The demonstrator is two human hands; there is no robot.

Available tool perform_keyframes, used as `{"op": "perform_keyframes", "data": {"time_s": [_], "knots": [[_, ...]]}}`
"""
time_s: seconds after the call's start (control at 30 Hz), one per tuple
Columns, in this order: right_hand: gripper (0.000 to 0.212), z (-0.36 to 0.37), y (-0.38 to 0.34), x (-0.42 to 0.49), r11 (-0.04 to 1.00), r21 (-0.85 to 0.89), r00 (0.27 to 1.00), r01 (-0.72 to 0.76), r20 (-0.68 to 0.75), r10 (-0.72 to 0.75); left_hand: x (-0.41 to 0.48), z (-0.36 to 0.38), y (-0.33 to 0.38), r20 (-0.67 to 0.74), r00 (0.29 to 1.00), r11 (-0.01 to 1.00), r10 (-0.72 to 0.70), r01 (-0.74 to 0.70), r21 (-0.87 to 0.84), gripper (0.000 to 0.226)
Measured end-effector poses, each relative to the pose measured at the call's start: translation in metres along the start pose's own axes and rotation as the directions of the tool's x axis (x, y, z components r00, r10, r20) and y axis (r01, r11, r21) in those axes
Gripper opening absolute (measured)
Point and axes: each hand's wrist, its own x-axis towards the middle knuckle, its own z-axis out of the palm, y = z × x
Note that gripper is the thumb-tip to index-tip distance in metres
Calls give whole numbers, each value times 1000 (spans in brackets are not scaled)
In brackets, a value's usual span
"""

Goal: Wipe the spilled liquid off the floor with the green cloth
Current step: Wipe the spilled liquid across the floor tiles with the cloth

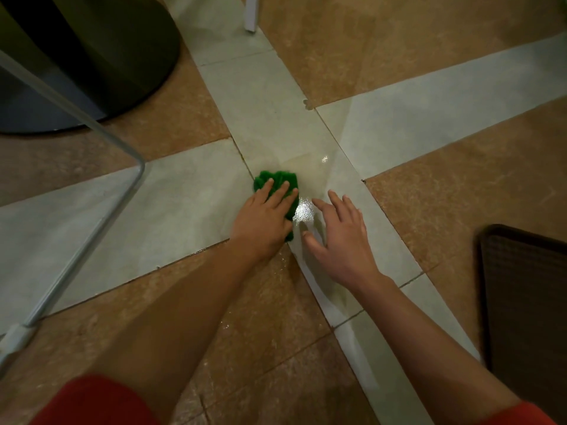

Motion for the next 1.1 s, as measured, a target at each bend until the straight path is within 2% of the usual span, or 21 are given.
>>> {"op": "perform_keyframes", "data": {"time_s": [0.07,0.1,0.23,0.3,0.43,0.5,0.6,0.77,0.87,0.93,1.03,1.1], "knots": [[58,0,0,-1,1000,-8,1000,-7,8,7,4,0,13,-7,996,996,-84,84,-34,59],[58,0,0,-2,1000,-11,1000,-13,10,13,1,2,19,-9,997,996,-82,81,-40,59],[58,-2,-3,1,999,27,999,-43,-16,43,-32,10,17,37,988,985,152,-155,80,57],[57,-1,-3,0,998,30,999,-50,-15,51,-37,10,5,46,985,983,167,-170,70,58],[58,6,-6,-7,999,13,999,-35,21,35,-28,2,-20,-22,999,998,-37,36,-51,60],[58,7,-7,-10,1000,8,999,-26,41,26,-24,-3,-36,-36,992,991,-123,121,-50,58],[57,8,-8,-10,999,22,998,-34,45,33,-33,-13,-68,-87,971,975,-224,224,-15,55],[57,11,-17,-8,1000,21,999,-18,48,17,-75,-19,-115,-89,913,915,-398,387,-117,55],[58,12,-27,-4,1000,22,998,9,56,-10,-101,-13,-107,-93,912,914,-399,388,-117,57],[58,13,-33,-1,999,20,998,30,49,-31,-109,-8,-95,-66,935,933,-349,340,-119,59],[58,18,-43,2,998,30,997,59,40,-60,-101,-5,-95,-48,963,963,-266,264,-51,59],[58,20,-48,1,996,34,996,82,42,-83,-89,-8,-103,-54,957,957,-286,283,-68,58]]}}
